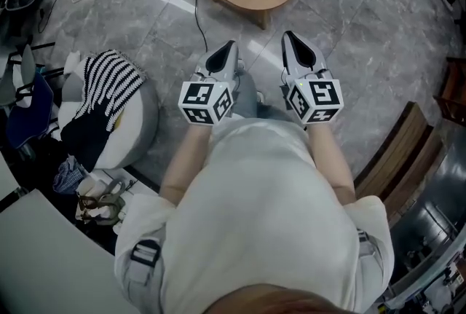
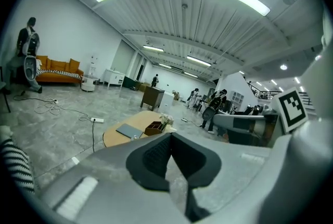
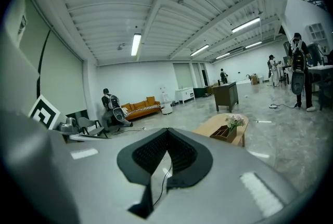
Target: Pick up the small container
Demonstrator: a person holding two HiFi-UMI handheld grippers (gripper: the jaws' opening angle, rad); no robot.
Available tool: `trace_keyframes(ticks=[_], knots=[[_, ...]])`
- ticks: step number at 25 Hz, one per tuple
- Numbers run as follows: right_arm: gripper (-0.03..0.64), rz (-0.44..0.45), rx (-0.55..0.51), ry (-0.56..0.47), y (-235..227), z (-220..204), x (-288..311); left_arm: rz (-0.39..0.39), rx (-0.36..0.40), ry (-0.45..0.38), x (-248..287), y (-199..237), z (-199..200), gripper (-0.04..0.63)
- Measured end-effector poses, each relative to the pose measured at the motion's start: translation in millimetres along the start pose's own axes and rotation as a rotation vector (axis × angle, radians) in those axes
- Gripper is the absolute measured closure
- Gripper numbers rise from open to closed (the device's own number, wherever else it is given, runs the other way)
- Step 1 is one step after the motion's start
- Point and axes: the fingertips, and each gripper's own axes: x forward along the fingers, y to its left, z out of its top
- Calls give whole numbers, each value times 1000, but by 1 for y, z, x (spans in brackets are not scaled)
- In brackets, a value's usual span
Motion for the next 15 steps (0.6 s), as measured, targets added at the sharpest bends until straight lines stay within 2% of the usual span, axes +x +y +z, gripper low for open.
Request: trace_keyframes(ticks=[6, 15], knots=[[618, -3, 0, 39, -15, -4, 37, 3, -22, 35, 35, 28, 3, 595], [618, -30, -2, 92, -56, 0, 115, -19, -32, 101, 118, 81, 12, 595]])
